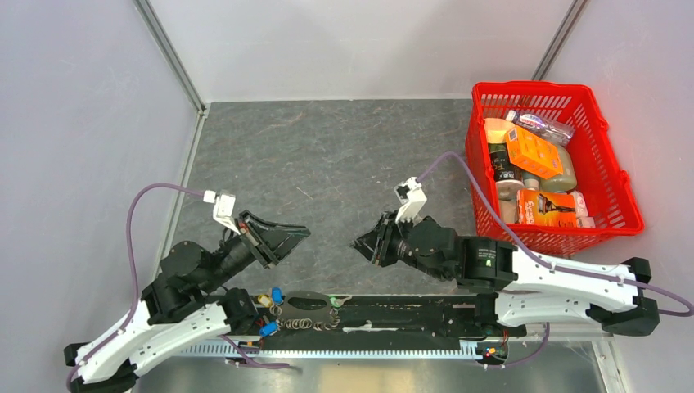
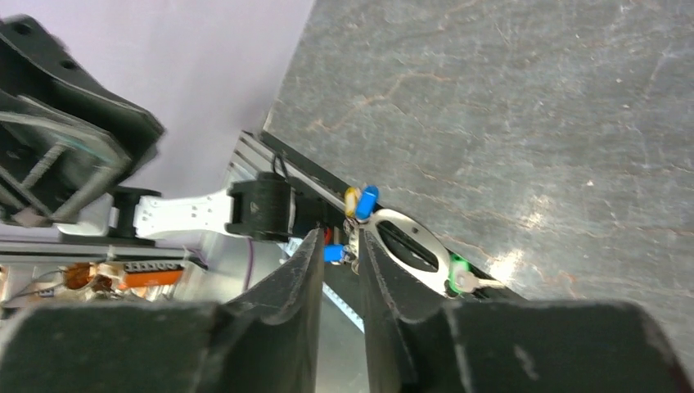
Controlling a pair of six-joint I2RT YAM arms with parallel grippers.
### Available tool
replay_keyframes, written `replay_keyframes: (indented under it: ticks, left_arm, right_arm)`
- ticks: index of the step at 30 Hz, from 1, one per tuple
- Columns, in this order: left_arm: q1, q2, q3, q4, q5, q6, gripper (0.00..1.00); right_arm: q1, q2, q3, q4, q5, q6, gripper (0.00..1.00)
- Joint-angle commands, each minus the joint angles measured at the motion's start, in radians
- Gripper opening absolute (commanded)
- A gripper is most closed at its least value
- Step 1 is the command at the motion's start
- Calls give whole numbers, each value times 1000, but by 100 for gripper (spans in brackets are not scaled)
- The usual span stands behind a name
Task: Put the keys on the keyring
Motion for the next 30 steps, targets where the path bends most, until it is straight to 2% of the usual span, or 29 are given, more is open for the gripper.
replay_keyframes:
  ticks: [1, 5, 12, 15, 18, 20, 26, 30]
  left_arm:
    - [3, -34, -7, -28, 3, 8, 31]
    - [3, -35, 0, -87, -11, -7, 31]
    - [4, -38, 23, -232, -90, -48, 32]
    - [3, -46, 17, -262, -109, -55, 42]
    - [3, -61, 4, -269, -105, -55, 44]
    - [3, -69, 4, -281, -104, -54, 49]
    - [3, -99, 10, -319, -105, -47, 64]
    - [3, -116, 10, -331, -98, -46, 68]
  right_arm:
    - [-8, 35, -36, -23, -73, -44, 35]
    - [-8, 97, -49, -44, -149, -58, 45]
    - [-8, 225, -50, -49, -252, -47, 53]
    - [-8, 271, -78, -12, -298, -30, 54]
    - [0, 313, -114, 54, -358, -32, 55]
    - [23, 342, -127, 82, -385, -56, 55]
    - [116, 446, -86, 47, -390, -198, 57]
    - [149, 457, -66, 1, -334, -355, 57]
